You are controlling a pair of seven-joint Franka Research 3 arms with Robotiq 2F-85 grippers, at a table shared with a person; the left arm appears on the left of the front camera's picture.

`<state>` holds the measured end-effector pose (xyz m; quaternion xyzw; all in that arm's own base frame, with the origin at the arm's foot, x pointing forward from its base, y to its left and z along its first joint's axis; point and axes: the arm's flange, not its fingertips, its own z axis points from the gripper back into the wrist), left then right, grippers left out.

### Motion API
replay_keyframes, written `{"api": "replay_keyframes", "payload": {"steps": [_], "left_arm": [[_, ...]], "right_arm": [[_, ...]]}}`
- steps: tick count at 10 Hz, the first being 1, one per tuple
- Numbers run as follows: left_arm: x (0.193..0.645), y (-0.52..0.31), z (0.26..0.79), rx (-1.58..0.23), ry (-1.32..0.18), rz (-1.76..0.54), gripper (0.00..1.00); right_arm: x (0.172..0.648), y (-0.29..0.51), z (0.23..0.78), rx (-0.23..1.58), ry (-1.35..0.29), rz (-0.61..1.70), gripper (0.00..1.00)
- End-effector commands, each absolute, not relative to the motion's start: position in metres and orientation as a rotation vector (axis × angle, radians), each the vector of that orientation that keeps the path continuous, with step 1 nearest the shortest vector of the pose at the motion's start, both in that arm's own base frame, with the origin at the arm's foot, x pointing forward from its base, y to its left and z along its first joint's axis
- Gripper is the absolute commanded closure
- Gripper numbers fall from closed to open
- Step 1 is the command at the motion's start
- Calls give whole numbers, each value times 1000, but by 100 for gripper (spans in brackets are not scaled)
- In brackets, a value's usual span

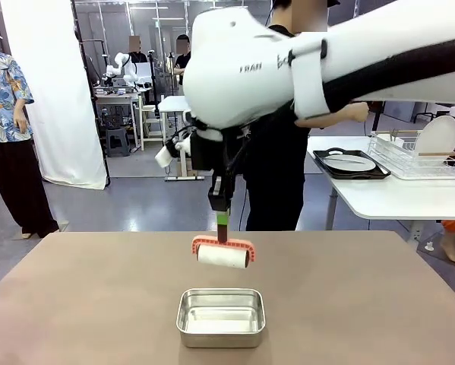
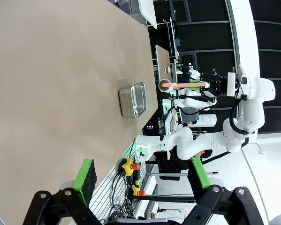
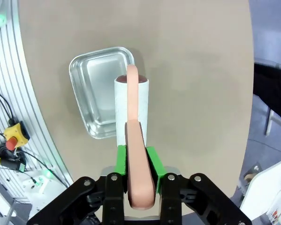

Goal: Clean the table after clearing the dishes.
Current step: When the right (or left) Handle tray is removed, use the right hand (or left hand) to clean the right (or left) side of the table with the Lint Roller.

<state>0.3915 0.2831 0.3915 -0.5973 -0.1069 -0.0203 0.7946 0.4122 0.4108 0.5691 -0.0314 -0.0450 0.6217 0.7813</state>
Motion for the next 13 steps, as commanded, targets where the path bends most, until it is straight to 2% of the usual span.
{"api": "replay_keyframes", "payload": {"steps": [1,7,8,9,13], "left_arm": [[387,282,393,-1286,-238,-43,0],[387,282,393,-1286,-238,-43,0],[387,282,393,-1286,-238,-43,0],[387,282,393,-1286,-238,-43,0],[387,282,393,-1286,-238,-43,0]], "right_arm": [[419,403,565,-38,-83,1261,96],[420,402,572,-59,-93,1308,96],[424,401,570,-49,-88,1304,78],[445,378,577,27,-98,1132,78],[515,261,568,102,-122,567,78]]}}
